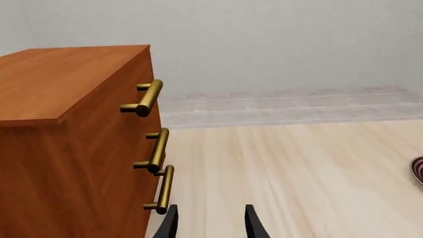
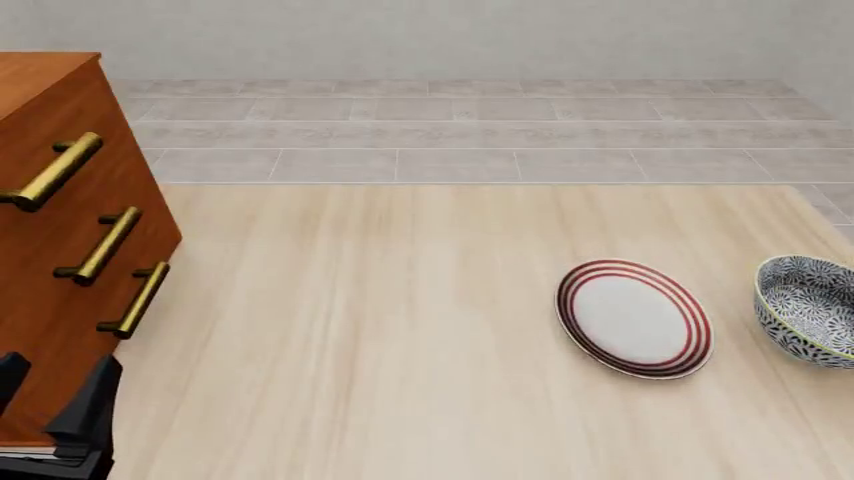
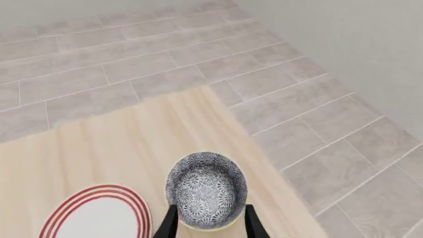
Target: Put the bowl on top of the cabinet.
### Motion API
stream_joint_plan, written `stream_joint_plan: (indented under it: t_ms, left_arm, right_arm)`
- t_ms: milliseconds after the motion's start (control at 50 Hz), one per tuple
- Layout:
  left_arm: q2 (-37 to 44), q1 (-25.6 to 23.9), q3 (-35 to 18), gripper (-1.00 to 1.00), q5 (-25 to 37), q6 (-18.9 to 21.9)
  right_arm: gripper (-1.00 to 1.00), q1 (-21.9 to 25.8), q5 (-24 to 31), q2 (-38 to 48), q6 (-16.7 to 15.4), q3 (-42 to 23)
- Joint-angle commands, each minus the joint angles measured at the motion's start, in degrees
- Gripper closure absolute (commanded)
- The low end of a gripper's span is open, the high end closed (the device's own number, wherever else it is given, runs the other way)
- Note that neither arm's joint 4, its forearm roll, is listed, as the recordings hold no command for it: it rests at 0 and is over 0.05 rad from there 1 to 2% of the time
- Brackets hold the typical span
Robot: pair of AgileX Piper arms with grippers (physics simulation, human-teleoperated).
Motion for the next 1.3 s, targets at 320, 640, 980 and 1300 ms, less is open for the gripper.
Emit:
stream_joint_plan:
  t_ms: [320,640,980,1300]
  left_arm:
    - [0.24,-0.34,0.01,-1.00,-0.08,-0.27]
    - [0.07,-0.74,0.01,-1.00,0.27,0.11]
    - [-0.12,-0.95,0.01,-1.00,0.59,0.10]
    - [0.20,-0.46,0.01,-1.00,0.00,-0.24]
  right_arm:
    - [-1.00,-7.67,-1.27,10.09,-5.01,-2.25]
    - [-1.00,-10.14,-1.83,17.25,-3.32,-4.04]
    - [-1.00,-10.73,-2.61,21.54,-3.38,-4.70]
    - [-1.00,-6.53,1.61,25.71,3.53,-10.92]
